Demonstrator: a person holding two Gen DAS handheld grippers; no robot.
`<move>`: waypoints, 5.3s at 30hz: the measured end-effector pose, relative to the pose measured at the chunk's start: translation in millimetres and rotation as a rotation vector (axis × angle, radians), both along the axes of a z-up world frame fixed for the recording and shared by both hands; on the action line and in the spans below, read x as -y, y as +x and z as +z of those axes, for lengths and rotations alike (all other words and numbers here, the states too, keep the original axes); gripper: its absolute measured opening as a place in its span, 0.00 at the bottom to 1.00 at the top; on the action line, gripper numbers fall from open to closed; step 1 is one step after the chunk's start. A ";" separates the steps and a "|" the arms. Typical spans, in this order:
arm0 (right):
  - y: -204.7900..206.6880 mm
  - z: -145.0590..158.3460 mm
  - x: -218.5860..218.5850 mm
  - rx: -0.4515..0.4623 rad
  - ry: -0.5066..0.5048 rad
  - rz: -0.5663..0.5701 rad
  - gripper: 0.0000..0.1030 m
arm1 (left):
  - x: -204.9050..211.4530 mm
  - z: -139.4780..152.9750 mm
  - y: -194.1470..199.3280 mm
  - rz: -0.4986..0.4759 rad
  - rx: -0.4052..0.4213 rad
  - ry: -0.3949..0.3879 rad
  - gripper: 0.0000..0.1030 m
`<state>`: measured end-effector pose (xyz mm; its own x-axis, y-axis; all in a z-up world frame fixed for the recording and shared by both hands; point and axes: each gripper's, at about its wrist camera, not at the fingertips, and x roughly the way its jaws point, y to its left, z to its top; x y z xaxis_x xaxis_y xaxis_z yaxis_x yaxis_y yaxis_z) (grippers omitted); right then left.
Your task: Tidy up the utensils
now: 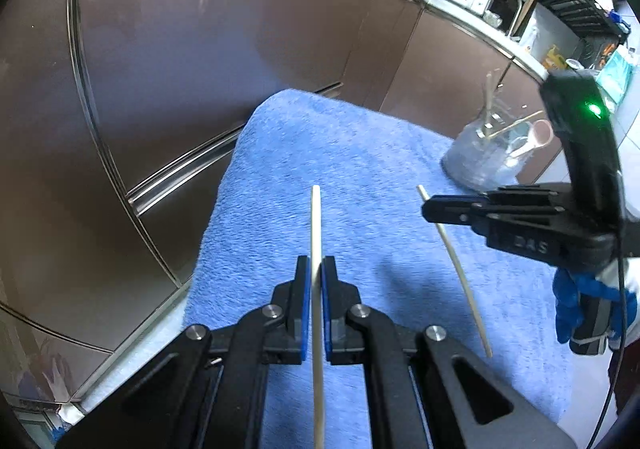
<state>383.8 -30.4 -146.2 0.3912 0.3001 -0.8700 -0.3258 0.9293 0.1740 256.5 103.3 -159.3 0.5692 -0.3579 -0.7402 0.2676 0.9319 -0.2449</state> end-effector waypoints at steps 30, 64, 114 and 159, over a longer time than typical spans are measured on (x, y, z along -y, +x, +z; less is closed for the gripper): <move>-123.8 173.3 217.2 0.729 0.303 -0.306 0.05 | 189.8 162.8 18.9 -0.096 0.437 -0.227 0.04; -18.2 105.1 244.1 0.986 0.167 -0.389 0.06 | 271.5 73.3 142.7 0.109 0.647 -0.338 0.07; -261.0 120.3 193.5 0.768 -0.065 -0.586 1.00 | 124.1 134.0 -149.8 0.321 0.618 0.248 0.66; -356.8 169.5 182.1 0.947 -0.101 -0.628 1.00 | 81.6 168.0 -255.4 0.434 0.775 0.248 0.66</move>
<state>27.0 -212.5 23.3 0.9596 -0.2355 -0.1540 0.2415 0.9702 0.0209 1.0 21.7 8.7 0.9851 0.1206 -0.1226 -0.1117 0.9908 0.0768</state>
